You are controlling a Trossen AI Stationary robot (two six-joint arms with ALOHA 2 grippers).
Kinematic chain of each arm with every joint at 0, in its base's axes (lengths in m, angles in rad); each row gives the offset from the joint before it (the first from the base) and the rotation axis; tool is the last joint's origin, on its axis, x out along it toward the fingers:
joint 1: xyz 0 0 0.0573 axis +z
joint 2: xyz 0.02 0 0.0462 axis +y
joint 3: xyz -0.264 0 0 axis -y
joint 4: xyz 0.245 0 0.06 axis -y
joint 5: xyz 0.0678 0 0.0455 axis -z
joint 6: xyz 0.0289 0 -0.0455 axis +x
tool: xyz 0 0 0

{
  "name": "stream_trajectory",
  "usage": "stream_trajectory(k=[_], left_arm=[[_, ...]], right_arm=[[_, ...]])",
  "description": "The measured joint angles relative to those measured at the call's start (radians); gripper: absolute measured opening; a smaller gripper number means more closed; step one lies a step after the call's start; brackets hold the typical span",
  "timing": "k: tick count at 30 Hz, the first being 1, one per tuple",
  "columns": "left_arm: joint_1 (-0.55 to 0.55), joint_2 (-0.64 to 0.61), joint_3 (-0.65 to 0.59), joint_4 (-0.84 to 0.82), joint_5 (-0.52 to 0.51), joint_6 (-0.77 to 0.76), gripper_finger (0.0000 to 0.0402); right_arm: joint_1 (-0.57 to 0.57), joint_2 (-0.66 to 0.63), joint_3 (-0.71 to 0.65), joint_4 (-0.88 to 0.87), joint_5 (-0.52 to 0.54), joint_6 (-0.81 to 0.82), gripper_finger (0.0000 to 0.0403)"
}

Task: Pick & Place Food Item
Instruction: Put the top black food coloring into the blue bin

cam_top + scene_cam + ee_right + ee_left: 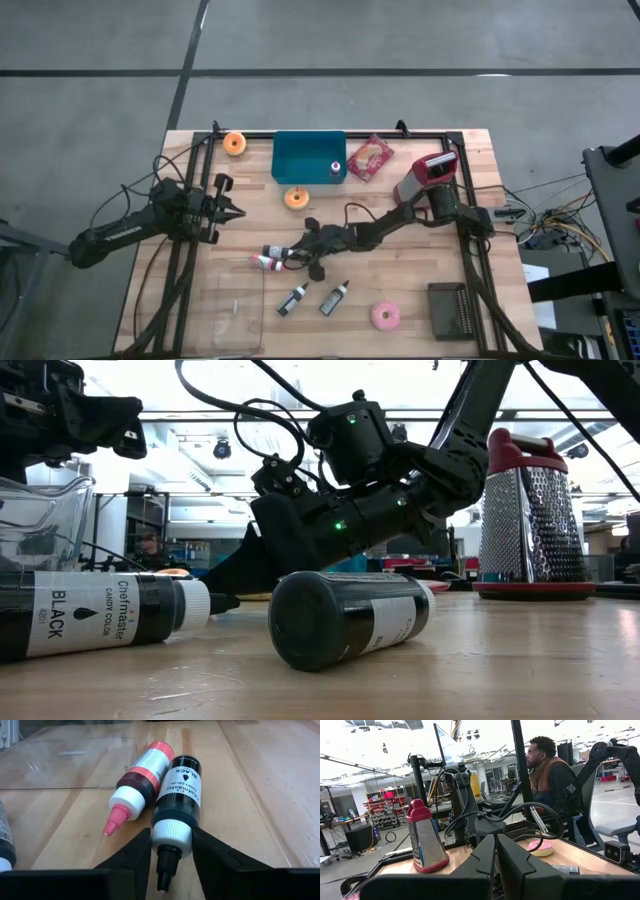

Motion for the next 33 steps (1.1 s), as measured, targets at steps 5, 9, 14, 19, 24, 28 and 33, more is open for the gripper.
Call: stream_trajectory(k=[5,9,14,19,24,28,33], left_arm=[[0.0,0.0,0.0,0.0,0.0,0.0,0.0026],[0.0,0.0,0.0,0.0,0.0,0.0,0.0026],[0.0,0.0,0.0,0.0,0.0,0.0,0.0026],[0.0,0.0,0.0,0.0,-0.001,0.0,0.0026],[0.0,0.0,0.0,0.0,-0.002,0.0,0.0026],[0.0,0.0,0.0,0.0,-0.001,0.0,0.0026],[0.0,0.006,0.0,-0.007,0.0,0.0,0.0026]], right_arm=[[0.0,0.0,0.0,0.0,0.004,0.0,0.0111],[0.0,0.0,0.0,-0.001,0.007,0.0,0.0109],[0.0,-0.019,-0.001,-0.032,0.012,0.0,0.0108],[0.0,-0.105,0.013,-0.224,0.035,-0.023,0.0108],[0.0,-0.236,0.04,-0.458,0.097,-0.073,0.0107],[-0.01,-0.343,0.122,-0.79,0.153,-0.093,0.0107],[-0.056,-0.406,0.343,-1.24,0.162,-0.114,0.0107]])
